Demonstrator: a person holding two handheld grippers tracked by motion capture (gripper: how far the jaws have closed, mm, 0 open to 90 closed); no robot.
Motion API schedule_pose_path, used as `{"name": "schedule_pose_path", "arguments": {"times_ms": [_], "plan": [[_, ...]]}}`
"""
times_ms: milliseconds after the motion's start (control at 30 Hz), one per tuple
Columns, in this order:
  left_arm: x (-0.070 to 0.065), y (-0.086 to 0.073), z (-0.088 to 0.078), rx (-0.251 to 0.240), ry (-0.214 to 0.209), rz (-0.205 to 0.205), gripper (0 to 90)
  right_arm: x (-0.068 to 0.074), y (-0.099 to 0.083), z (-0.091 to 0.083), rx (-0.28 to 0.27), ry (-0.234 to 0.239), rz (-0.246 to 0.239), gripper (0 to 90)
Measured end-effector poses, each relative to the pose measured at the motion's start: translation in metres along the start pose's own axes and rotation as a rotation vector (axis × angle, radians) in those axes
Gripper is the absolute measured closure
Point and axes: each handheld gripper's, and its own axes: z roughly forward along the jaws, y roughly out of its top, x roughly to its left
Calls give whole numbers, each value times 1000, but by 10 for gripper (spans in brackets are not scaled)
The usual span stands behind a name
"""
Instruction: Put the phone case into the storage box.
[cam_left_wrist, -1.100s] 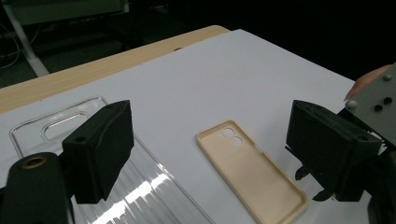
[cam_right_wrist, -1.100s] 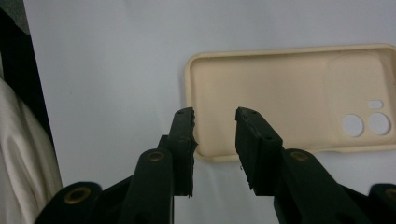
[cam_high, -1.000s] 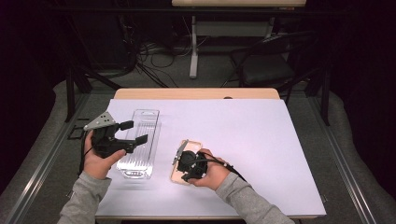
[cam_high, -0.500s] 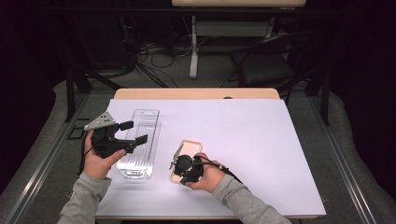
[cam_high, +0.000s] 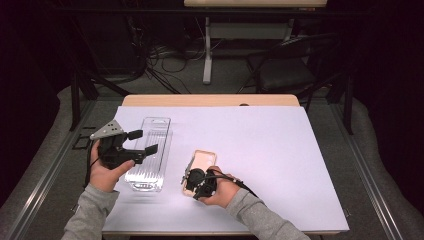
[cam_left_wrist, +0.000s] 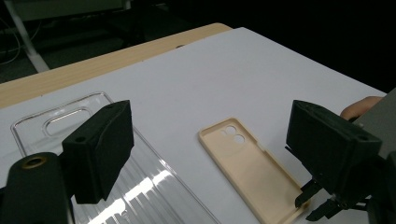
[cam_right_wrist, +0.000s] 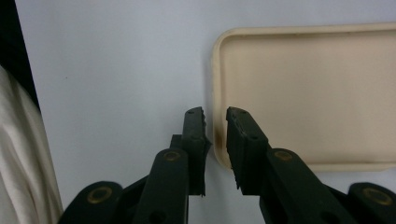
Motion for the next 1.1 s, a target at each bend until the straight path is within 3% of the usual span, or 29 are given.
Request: {"name": "schedule_pose_path", "arguments": {"times_ms": [667,1100], "plan": [[2,-1,0,3,2,-7,153,-1,0,7,23,-6,-37,836],[2,-2,1,6,4,-10,153,0,0,7,22,-10,-36,875]]}}
